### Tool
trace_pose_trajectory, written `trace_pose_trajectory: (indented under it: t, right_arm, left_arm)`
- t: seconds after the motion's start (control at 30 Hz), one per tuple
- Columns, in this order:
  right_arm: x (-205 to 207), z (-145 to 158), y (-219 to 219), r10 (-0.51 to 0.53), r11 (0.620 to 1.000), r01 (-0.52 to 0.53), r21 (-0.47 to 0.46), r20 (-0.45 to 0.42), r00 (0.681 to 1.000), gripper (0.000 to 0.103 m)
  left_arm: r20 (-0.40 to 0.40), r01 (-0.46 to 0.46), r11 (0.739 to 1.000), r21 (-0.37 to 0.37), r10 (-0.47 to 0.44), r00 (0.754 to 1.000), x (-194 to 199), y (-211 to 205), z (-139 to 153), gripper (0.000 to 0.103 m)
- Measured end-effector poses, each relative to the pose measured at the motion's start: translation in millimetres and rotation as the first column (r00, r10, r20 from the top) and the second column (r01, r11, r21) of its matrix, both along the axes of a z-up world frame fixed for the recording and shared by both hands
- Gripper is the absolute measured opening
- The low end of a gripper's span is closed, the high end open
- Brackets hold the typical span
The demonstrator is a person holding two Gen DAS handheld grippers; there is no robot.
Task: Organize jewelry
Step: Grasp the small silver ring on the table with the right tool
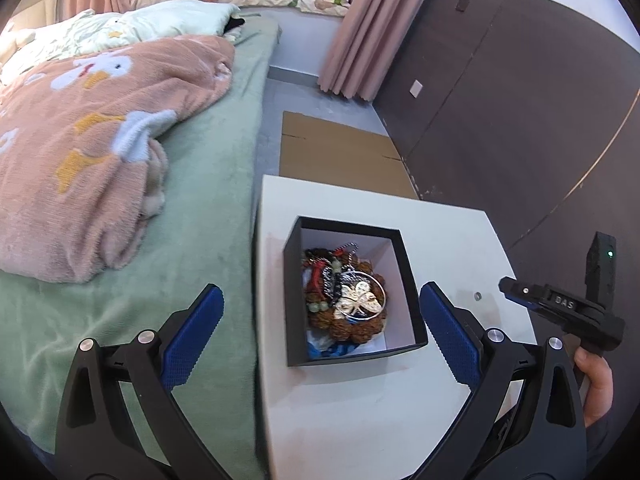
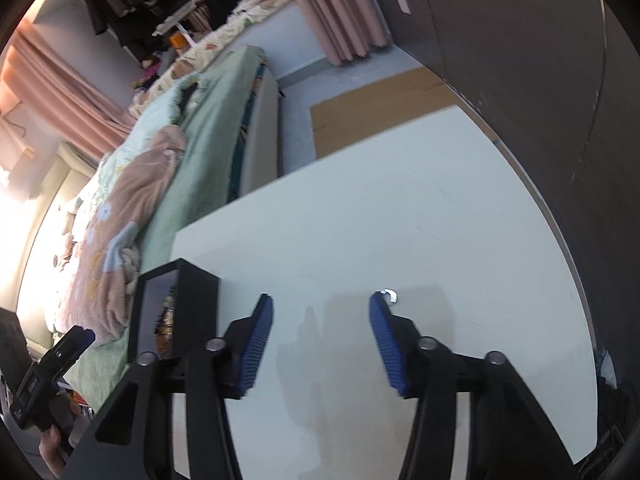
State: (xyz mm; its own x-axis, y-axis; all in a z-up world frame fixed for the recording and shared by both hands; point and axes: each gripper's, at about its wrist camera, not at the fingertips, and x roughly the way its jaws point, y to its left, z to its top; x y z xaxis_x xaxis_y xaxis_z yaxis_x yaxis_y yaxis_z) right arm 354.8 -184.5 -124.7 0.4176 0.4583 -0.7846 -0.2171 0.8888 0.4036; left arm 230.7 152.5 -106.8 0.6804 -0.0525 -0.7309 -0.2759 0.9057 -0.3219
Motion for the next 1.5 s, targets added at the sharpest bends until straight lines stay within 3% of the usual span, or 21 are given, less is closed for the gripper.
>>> trace_pose_trajectory:
  t: [0.17,0.37,0.6,0.77,0.83,0.87,1.13,1.4,1.43,1.47,1.5]
  right_arm:
    - [10,-13,1,-0.024,0.996,0.022,-0.091,-0.018,1.000,0.039]
    - [21,-29,9,-0.021,0.991,0.013,-0.134,-0.054,0.998,0.030]
    - [24,-34,20,-0.038,0.972,0.030,-0.232,-0.029,0.999,0.028]
    - [23,-39,29,-0.019,0.954,0.009,-0.298,-0.032,0.999,0.012]
    - [21,-36,26,-0.030,0.964,0.016,-0.265,-0.051,0.998,0.011]
    - [19,-34,25,-0.029,0.972,0.014,-0.233,-0.061,0.998,0.001]
    - [-6,-1,39,-0.004,0.993,0.000,-0.118,-0.030,1.000,0.000]
    - [4,-12,40,-0.019,0.989,0.010,-0.146,-0.064,0.998,0.007]
    - [6,-15,44,-0.012,0.987,0.002,-0.158,-0.064,0.998,0.022]
    - [6,-15,49,-0.003,0.984,-0.007,-0.177,-0.055,0.998,0.054]
    - [6,-15,52,0.001,0.982,-0.008,-0.189,-0.038,0.999,0.062]
  left_arm:
    - [-0.025,0.019,1.000,-0.005,-0.019,1.000,12,-11,-11,0.098]
    - [-0.040,0.030,0.999,-0.011,-0.030,0.999,24,-19,-20,0.098]
    - [-0.049,0.029,1.000,-0.006,-0.029,0.998,26,-17,-22,0.098]
    - [-0.042,0.014,1.000,-0.008,-0.014,0.999,19,-10,-17,0.098]
    - [-0.034,0.001,1.000,-0.012,-0.001,0.999,15,-6,-13,0.098]
    - [-0.031,-0.003,1.000,-0.013,0.003,1.000,12,-5,-11,0.098]
    - [0.005,-0.032,0.999,0.006,0.032,0.999,-17,12,10,0.098]
    - [0.012,-0.046,0.999,0.008,0.046,0.999,-28,23,14,0.098]
    - [0.012,-0.048,0.999,0.006,0.048,0.999,-27,24,14,0.098]
    - [0.012,-0.050,0.999,0.005,0.050,0.999,-27,25,13,0.098]
    - [0.010,-0.052,0.999,0.003,0.052,0.999,-25,26,12,0.098]
